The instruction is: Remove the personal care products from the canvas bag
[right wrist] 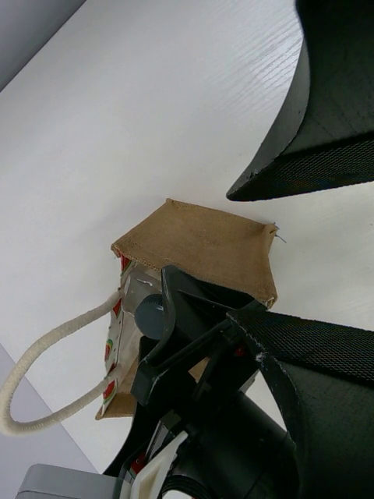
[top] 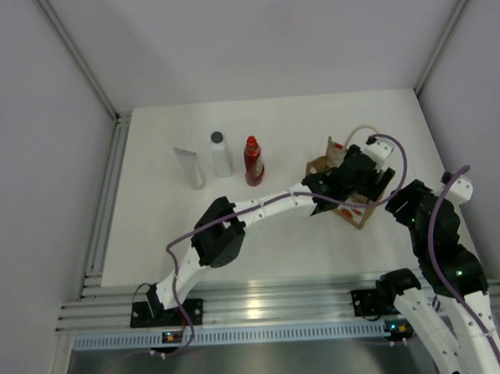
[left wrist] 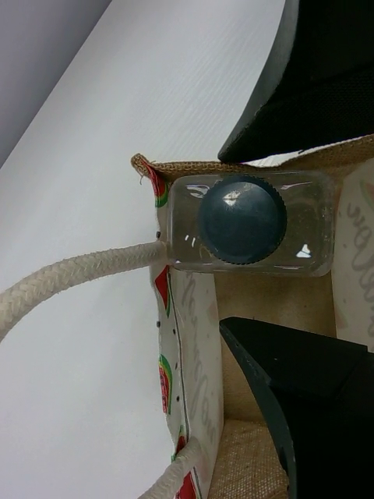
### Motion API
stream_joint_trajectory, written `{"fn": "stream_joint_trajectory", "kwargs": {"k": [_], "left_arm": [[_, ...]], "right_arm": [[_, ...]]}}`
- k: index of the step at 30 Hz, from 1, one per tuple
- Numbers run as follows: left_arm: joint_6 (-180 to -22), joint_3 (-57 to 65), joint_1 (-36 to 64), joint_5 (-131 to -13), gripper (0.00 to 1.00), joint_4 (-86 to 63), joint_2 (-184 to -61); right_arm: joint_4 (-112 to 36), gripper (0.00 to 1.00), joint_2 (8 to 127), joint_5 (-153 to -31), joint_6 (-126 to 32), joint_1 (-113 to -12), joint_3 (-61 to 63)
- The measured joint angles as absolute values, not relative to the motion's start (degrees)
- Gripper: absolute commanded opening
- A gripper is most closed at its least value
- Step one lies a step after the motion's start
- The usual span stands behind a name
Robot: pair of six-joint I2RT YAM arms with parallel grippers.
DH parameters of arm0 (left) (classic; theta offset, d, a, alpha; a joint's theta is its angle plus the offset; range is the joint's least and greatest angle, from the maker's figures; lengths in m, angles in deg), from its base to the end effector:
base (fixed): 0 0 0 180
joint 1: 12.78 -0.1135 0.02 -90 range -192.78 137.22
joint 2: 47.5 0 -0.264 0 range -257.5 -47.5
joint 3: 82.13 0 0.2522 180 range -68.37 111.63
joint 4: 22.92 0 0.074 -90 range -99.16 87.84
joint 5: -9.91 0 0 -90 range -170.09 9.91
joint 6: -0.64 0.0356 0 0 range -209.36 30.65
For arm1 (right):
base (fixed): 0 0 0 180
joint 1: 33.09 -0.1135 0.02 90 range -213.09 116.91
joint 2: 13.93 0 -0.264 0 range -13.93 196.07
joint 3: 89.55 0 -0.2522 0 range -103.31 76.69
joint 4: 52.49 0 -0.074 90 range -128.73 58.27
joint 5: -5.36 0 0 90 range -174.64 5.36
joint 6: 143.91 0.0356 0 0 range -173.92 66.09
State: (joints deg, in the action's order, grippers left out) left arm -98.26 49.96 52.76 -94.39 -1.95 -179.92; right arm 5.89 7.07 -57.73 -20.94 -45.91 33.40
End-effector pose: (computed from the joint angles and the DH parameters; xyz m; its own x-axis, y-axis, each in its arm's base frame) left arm 0.2363 -0.4982 0.2675 -0.2703 0.2322 -0.9344 0.7540 0.6545 -0.0555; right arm 0.0770 0.0010 0.3163 -0.1963 0.4530 -0.8696 0.3781 0.8533 0.3591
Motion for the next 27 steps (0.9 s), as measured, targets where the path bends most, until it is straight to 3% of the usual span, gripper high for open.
{"fn": "stream_joint_trajectory", "kwargs": {"k": [27], "left_arm": [[-98.9,50.7,53.0,-95.6,0.78,-1.7,-180.5]], "right_arm": [[5.9,0.56,7.1,-57.7,-21.3,-45.9,33.4]]}}
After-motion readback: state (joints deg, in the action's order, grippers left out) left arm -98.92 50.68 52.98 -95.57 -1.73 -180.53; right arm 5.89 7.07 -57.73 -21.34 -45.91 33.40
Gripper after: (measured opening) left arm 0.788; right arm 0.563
